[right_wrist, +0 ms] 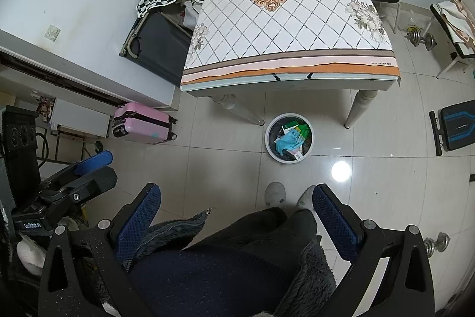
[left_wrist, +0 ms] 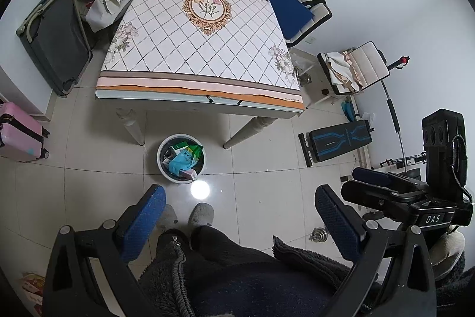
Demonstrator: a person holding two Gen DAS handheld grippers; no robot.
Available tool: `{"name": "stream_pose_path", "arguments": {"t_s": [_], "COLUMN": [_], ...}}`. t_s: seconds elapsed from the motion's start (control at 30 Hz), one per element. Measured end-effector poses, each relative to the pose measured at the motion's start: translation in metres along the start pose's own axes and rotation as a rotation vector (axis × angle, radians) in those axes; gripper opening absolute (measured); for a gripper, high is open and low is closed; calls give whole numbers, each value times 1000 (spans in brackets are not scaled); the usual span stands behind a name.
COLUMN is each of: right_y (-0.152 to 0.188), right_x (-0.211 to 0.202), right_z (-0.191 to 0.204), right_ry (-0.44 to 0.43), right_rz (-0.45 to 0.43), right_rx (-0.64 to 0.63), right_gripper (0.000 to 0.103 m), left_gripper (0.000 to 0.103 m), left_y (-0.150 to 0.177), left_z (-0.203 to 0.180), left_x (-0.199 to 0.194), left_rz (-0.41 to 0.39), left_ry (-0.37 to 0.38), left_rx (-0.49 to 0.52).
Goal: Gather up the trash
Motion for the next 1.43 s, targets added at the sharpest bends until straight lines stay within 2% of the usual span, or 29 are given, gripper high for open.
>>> {"name": "stream_pose_path", "arguments": {"t_s": [1.43], "right_y": [-6], "right_x": [-2], "right_z": [8], "right_ry": [-9], "right_rz": [3], "right_rx": [-10], "right_gripper": [103], "left_gripper": [103], "left_y": [-7], "left_z": [4], "left_x": [-9], "left_rz": [-9], "left_ry": [-18], "left_rx": [2]}}
Point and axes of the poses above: each gripper's, at about its wrist camera, not at the fingertips, and x roughly the way its jaws point, z to its left, y to its underside, the point moved 3 cm from there along x, roughly the way its jaws point, and after that the axes turned 13 degrees about z, right-handed, at the moved point
